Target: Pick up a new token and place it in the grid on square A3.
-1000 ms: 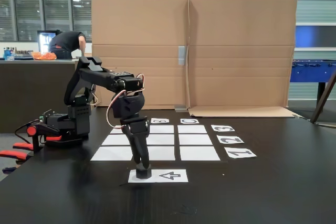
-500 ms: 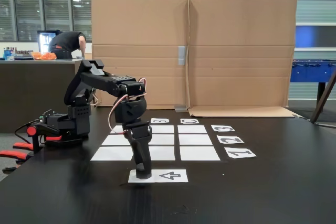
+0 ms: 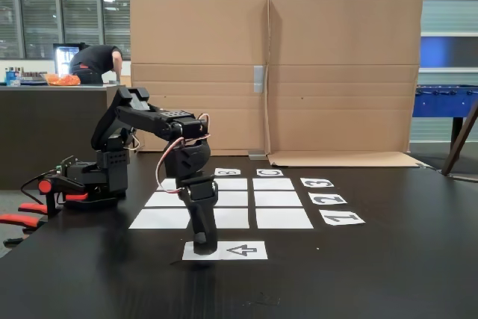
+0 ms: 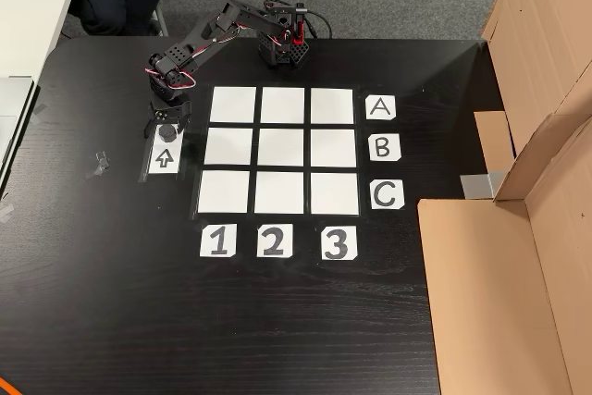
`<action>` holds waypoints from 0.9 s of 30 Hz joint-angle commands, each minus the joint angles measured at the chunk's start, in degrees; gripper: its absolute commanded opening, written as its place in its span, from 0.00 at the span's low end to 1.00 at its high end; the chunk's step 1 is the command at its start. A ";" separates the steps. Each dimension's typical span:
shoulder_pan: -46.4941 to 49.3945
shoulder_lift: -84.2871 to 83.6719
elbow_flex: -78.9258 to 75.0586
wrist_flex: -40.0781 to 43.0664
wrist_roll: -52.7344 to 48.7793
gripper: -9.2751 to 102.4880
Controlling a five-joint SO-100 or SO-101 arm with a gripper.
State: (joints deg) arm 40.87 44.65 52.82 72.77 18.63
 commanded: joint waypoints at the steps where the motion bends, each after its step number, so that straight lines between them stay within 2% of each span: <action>1: 0.00 0.26 -1.93 0.09 -0.26 0.35; 4: 0.00 0.18 -2.11 0.09 -0.26 0.30; 10: 0.00 0.09 -2.29 -0.26 -0.26 0.29; 20: 0.18 0.00 -2.72 -0.35 -0.09 0.21; 27: 0.35 0.62 -3.60 0.26 -0.09 0.20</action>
State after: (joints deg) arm 40.61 44.21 51.24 72.77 18.81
